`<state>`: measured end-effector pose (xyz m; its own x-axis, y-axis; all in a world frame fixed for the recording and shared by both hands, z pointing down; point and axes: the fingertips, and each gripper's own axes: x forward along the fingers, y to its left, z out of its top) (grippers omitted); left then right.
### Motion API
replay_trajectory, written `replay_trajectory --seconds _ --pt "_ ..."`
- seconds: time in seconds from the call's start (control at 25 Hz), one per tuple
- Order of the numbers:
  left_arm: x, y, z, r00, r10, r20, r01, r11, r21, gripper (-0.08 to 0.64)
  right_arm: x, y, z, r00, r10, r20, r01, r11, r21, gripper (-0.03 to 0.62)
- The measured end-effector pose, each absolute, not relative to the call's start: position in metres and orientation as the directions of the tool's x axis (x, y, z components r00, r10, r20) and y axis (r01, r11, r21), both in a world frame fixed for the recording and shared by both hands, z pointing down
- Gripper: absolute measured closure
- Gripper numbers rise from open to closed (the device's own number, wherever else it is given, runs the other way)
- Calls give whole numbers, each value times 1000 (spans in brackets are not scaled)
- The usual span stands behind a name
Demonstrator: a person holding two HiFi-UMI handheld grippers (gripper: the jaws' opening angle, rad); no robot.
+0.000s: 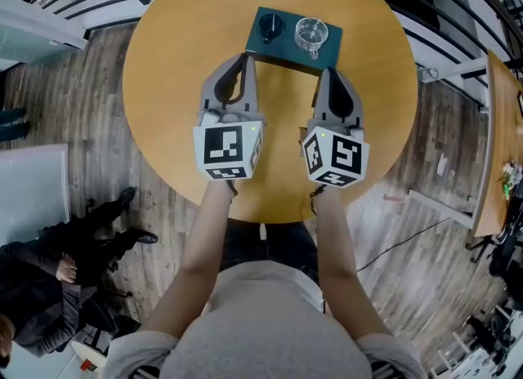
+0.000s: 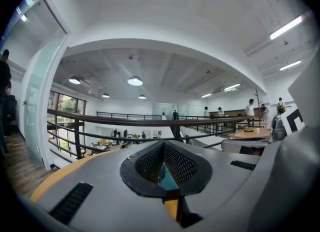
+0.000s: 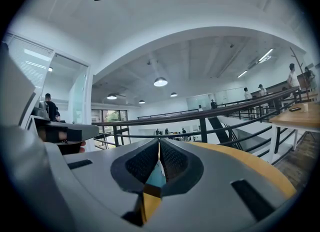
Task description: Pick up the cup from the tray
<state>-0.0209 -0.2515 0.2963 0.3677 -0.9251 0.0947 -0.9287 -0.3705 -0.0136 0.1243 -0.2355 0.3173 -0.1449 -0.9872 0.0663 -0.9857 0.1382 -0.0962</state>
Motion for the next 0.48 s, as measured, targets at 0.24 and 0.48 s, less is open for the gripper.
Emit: replay_trajectory --seconds 0.24,0.48 --pt "-25 -254 308 377 -921 98 -926 -378 6 554 124 -242 338 -153 -983 102 -984 142 -109 585" --pt "-26 -258 320 382 -917 115 -923 -384 5 554 124 -261 369 -161 -972 170 -982 140 -130 465"
